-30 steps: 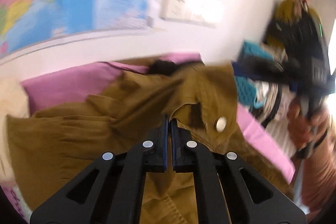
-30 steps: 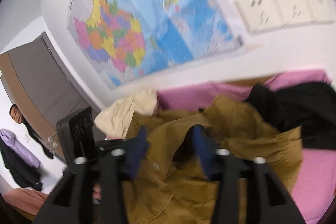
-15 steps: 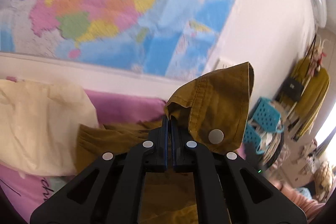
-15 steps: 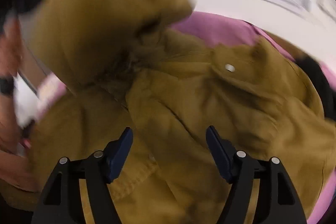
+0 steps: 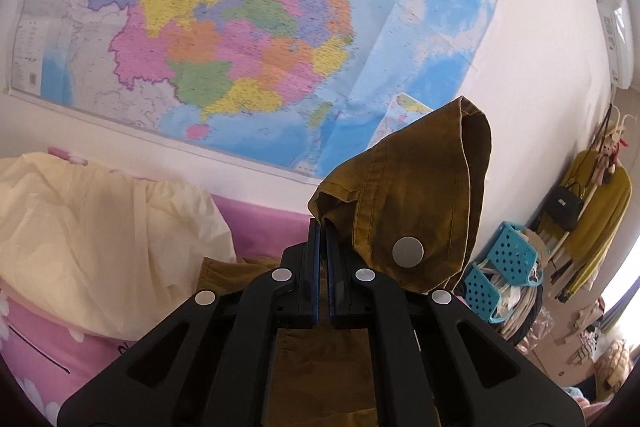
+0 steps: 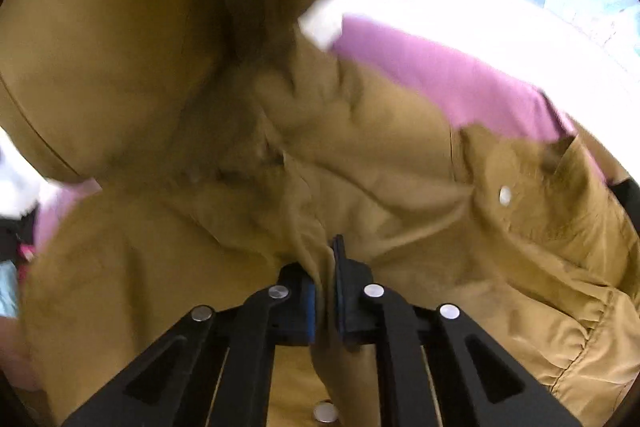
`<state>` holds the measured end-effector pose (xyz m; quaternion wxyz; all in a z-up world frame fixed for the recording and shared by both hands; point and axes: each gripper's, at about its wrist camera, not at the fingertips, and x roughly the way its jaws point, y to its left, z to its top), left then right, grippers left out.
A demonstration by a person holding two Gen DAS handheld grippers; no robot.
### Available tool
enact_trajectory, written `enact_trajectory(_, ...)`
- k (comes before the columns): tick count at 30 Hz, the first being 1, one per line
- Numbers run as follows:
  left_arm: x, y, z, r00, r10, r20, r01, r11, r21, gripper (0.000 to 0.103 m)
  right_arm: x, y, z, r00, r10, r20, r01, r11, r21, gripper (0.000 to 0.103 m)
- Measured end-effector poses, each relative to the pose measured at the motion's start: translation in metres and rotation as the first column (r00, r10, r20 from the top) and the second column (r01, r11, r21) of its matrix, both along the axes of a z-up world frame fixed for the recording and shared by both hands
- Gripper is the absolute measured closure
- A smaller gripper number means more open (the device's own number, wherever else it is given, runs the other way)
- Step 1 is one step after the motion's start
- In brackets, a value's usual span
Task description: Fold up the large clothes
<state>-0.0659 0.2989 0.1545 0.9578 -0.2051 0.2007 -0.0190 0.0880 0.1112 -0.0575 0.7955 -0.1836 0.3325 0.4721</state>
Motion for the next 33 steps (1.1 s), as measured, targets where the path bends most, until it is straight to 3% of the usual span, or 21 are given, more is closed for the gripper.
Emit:
enact_trajectory(3,-0.004,0.006,0.004,1.000,0.007,0.024,-0.007,1.000,-0.009,0.100,-0.005,0.003,0.015,0.999,0.040,-0.031,-0.038,0.997,0.072,0.097)
enact_trajectory(5,-0.005,0.008,0.008,0.999,0.009,0.035,-0.009,1.000,-0.013,0.100,-0.009,0.015,0.008,0.998,0.056,-0.023,-0.055,0.998,0.044,0.097)
enact_trajectory(9,-0.006,0.003,0.008,0.999,0.003,0.035,-0.003,1.000,0.000,0.100,0.000,0.038,-0.026,0.995,0.047,-0.093,-0.049,0.999,-0.020,0.095)
enact_trajectory(14,0.002,-0.004,0.002,1.000,-0.015,0.020,0.015,1.000,-0.003,0.100,0.005,0.035,-0.006,0.987,0.064,-0.149,-0.047,0.992,0.115,0.096)
enact_trajectory(17,0.009,-0.007,-0.003,1.000,-0.025,0.003,0.026,1.000,-0.012,0.100,0.011,0.048,-0.026,0.982,0.056,-0.182,-0.051,0.998,0.032,0.095)
enact_trajectory(18,0.010,-0.009,-0.005,1.000,-0.025,-0.003,0.025,1.000,-0.012,0.100,0.015,0.046,-0.029,0.977,0.043,-0.210,-0.035,0.999,0.042,0.094)
enact_trajectory(20,0.012,-0.013,-0.009,0.999,-0.042,-0.011,0.042,0.999,-0.015,0.100,0.021,0.036,-0.023,0.960,0.041,-0.277,-0.020,0.997,0.077,0.074)
enact_trajectory(21,0.014,-0.016,-0.012,0.998,-0.051,-0.019,0.051,0.998,-0.022,0.100,0.022,0.028,-0.018,0.955,0.034,-0.295,-0.011,0.997,0.078,0.042)
enact_trajectory(22,0.016,-0.020,-0.015,0.998,-0.065,-0.027,0.064,0.998,-0.025,0.100,0.021,0.019,-0.012,0.957,0.042,-0.288,-0.016,0.996,0.091,0.034)
enact_trajectory(24,0.018,-0.027,-0.019,0.995,-0.092,-0.028,0.091,0.995,-0.034,0.100,0.018,-0.009,0.005,0.967,0.036,-0.252,-0.005,0.992,0.122,0.034)
enact_trajectory(28,0.035,-0.052,-0.034,0.983,-0.172,-0.061,0.169,0.984,-0.052,0.100,0.017,-0.082,0.029,0.937,0.029,-0.348,0.069,0.962,0.265,0.034)
enact_trajectory(33,0.063,-0.097,-0.073,0.948,-0.278,-0.157,0.272,0.960,-0.062,0.099,0.014,-0.149,0.041,0.926,0.067,-0.371,0.094,0.912,0.399,0.025)
